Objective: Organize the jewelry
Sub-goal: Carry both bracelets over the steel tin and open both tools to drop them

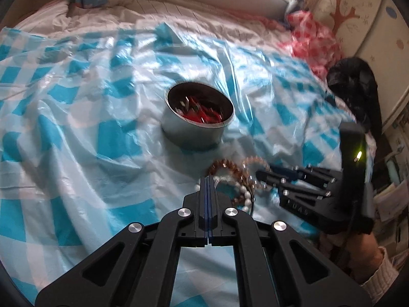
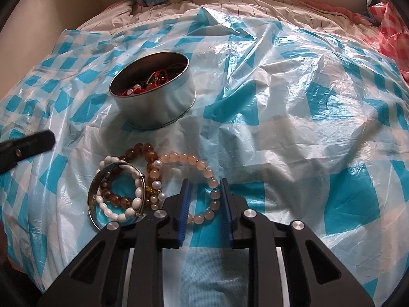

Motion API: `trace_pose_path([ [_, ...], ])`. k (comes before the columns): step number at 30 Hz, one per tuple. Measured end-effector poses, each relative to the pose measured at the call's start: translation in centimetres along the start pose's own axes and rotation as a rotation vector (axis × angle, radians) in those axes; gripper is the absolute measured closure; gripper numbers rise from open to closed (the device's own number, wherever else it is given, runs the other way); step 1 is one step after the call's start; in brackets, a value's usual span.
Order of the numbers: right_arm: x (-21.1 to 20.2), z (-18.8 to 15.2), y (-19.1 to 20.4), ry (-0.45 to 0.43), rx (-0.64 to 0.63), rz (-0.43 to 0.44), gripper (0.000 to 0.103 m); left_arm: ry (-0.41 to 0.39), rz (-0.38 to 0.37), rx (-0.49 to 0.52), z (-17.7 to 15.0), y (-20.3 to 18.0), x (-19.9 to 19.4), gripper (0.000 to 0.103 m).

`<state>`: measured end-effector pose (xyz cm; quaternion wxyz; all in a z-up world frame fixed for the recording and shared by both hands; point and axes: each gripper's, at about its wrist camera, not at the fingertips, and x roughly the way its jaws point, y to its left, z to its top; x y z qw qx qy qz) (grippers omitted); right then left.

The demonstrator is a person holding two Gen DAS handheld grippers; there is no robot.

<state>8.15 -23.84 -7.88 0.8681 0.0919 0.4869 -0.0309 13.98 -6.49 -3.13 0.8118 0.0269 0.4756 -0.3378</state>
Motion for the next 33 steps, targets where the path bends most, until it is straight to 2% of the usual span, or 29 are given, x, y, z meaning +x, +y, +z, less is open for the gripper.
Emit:
trace_pose_path([
  [4,0.1,0.0,-0.1,0.002,0.003,-0.002,0.079,0.042,0.036,0.046,-0.6,-1.4,1.9,0.101],
  [6,0.1,0.0,0.0,0.002,0.003,-0.002,0.079,0.052,0.091,0.074,-0.7,-1.9,2.6,0.090],
  [8,0.1,0.0,-0.1,0.004,0.002,-0.002,0.078,0.055,0.098,0.082,-0.9,-2.2,3.0,0.080],
  [10,0.2,0.0,0.0,0.006,0.001,-0.004,0.078,0.059,0.125,0.098,-1.0,-2.5,3.5,0.076],
  [13,0.3,-0.1,0.0,0.007,-0.002,-0.005,0.078,0.079,0.153,0.119,-1.4,-2.9,4.3,0.077],
  [14,0.3,-0.1,0.0,0.007,-0.001,-0.004,0.078,0.080,0.159,0.132,-1.4,-3.1,4.4,0.092],
  [15,0.3,-0.1,0.0,0.007,-0.001,-0.001,0.085,0.085,0.161,0.147,-1.4,-3.3,4.5,0.098],
  [16,0.2,-0.1,0.0,0.008,-0.001,0.008,0.092,0.082,0.157,0.154,-1.3,-3.5,4.3,0.099],
  [17,0.2,-0.1,0.1,0.008,-0.001,0.013,0.094,0.080,0.146,0.149,-1.2,-3.4,4.1,0.099],
  [20,-0.2,0.0,0.0,-0.007,0.008,0.029,0.095,0.057,0.106,0.113,-0.7,-2.9,3.1,0.099],
  [23,-0.8,0.1,-0.9,-0.026,0.067,0.094,0.095,0.026,0.072,0.067,-0.2,-2.0,2.0,0.099],
  [29,-2.7,0.5,-1.7,-0.109,0.121,0.164,0.095,-0.019,0.073,0.017,0.4,-0.4,0.3,0.099],
  [33,-4.5,0.9,-1.5,-0.198,0.122,0.217,0.095,-0.033,0.080,0.010,0.6,-0.1,-0.1,0.099],
])
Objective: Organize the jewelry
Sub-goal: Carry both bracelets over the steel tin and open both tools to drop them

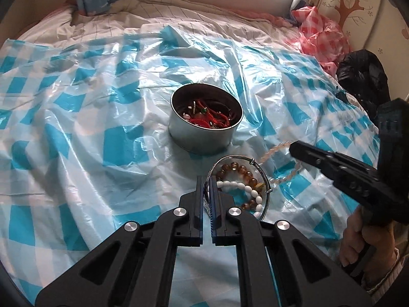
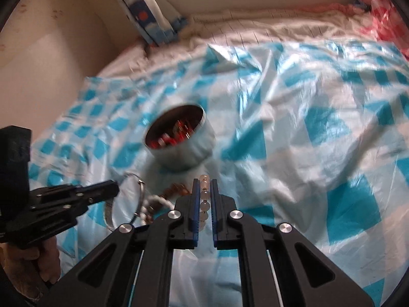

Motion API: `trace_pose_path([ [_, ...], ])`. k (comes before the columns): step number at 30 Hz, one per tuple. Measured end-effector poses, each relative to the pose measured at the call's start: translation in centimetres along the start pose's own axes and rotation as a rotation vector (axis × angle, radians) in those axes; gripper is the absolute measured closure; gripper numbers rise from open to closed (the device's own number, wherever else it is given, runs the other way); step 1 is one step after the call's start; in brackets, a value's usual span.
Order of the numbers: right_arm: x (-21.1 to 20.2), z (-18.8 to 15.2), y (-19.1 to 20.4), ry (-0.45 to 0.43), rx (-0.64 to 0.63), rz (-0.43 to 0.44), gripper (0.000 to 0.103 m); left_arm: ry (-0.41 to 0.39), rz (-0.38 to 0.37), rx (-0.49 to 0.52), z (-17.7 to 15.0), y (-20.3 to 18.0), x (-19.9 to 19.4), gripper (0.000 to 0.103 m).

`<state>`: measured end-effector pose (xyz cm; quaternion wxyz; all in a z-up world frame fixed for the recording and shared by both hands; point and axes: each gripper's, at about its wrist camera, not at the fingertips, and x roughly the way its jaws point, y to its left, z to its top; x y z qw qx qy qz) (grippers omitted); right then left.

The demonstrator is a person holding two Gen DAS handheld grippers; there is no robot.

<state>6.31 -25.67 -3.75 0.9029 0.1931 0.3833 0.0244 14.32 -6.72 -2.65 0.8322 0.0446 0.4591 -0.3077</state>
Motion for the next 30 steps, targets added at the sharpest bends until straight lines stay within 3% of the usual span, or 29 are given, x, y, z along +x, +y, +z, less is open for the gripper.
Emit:
trace_pose_path([
  [6,-1.8,0.5,1.2,-0.099,-0.038,0.051,0.095,-0.014,0.027,-0.001,0.2,0.0,-0.2,0.099],
  [13,-2.6,0.7,1.8,-0.150,-0.059,0.098,0.095,-0.040,0.050,0.006,0.8,-0.4,-0.7,0.099],
  [23,-2.5,1.0,2.1,-0.159,-0.061,0.139,0.095,-0.074,0.053,-0.020,2.0,0.1,-1.3,0.099],
  [30,-2.3,1.4,1.2,-0.159,0.005,0.222,0.095,-0.090,0.059,-0.043,2.7,0.4,-1.2,0.099],
])
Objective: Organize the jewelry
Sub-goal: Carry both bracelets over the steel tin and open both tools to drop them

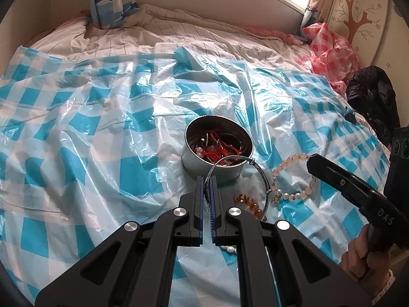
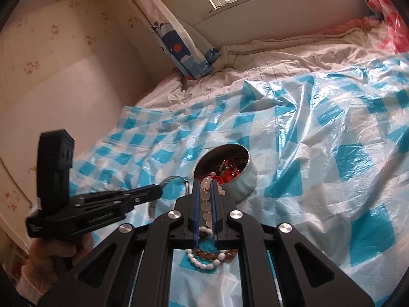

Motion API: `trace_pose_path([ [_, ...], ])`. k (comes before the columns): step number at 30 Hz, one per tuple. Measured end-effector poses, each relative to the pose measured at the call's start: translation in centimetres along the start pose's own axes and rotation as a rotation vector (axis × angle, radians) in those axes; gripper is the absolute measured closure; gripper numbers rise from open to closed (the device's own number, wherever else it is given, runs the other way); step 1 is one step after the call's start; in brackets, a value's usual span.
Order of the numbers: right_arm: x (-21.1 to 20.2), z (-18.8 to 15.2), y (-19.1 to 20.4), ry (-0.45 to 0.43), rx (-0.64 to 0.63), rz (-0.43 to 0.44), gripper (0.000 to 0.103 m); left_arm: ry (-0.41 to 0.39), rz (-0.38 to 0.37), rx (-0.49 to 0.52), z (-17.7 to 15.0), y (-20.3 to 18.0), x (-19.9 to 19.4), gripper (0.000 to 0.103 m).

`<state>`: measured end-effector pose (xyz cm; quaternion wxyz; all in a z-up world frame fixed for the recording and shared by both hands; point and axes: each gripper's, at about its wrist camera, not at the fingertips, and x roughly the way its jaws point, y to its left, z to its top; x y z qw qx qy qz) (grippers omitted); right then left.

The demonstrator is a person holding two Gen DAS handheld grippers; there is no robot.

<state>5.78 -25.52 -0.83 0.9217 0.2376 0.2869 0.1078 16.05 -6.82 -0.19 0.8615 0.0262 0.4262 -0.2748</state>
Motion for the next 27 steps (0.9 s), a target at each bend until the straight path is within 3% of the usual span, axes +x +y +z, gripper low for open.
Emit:
trace_pose_path([
  [11,0.7,2.0,-2.4,-0.039,0.160,0.169,0.095,-0.025,-0.009,-0.075,1.8,0.9,1.3,0.099],
  [27,4.5,4.6,-2.9,-0.052,0.198,0.202,0.095,-0.020,0.018,-0.144,3.6,1.0,5.3,0.099],
])
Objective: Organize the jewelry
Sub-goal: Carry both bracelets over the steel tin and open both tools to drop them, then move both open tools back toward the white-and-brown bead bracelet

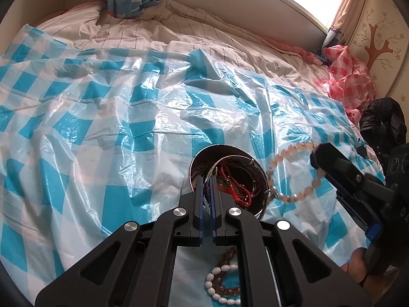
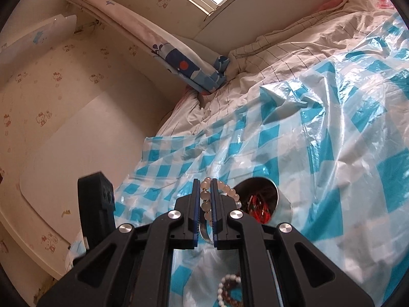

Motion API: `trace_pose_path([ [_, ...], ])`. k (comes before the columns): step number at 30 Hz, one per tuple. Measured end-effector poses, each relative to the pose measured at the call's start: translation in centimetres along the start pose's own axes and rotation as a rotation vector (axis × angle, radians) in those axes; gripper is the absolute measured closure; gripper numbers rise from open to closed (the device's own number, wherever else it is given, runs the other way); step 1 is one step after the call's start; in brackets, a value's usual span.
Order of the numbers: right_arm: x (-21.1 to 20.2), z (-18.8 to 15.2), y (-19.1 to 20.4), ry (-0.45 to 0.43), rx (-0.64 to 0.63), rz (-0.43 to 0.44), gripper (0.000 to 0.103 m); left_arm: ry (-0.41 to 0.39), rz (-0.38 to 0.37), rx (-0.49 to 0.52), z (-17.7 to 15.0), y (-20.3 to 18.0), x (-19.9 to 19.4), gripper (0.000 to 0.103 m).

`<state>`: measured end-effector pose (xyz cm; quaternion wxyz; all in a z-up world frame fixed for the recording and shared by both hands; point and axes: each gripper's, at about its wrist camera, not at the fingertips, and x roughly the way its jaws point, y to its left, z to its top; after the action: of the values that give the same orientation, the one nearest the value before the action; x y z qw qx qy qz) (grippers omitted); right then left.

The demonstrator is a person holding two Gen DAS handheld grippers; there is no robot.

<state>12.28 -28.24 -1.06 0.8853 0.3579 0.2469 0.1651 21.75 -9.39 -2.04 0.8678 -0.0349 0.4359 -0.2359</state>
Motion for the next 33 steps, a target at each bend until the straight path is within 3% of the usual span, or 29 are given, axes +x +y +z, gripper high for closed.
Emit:
trace_pose_path([
  [13,3.4,0.3,-1.7,0.046,0.013,-0.038,0.094,0.015,-0.021,-0.049,-0.1,0.3,2.7,0.098],
  [21,5.6,-0.9,-1.9,0.125,-0.008,-0.083,0.093,-0.008,-0.004,-0.097,0.2,1.6,1.6,0.095],
  [24,6.0,-1.1,-1.8,0.134,-0.024,-0.120,0.071,-0.010,0.008,-0.103,0.3,1.9,1.2,0.094],
  [33,4.5,-0.3,-0.9,0.083,-0.092,-0.218,0.067,0.031,0.031,-0.030,-0.7,1.6,-0.4,0.083],
])
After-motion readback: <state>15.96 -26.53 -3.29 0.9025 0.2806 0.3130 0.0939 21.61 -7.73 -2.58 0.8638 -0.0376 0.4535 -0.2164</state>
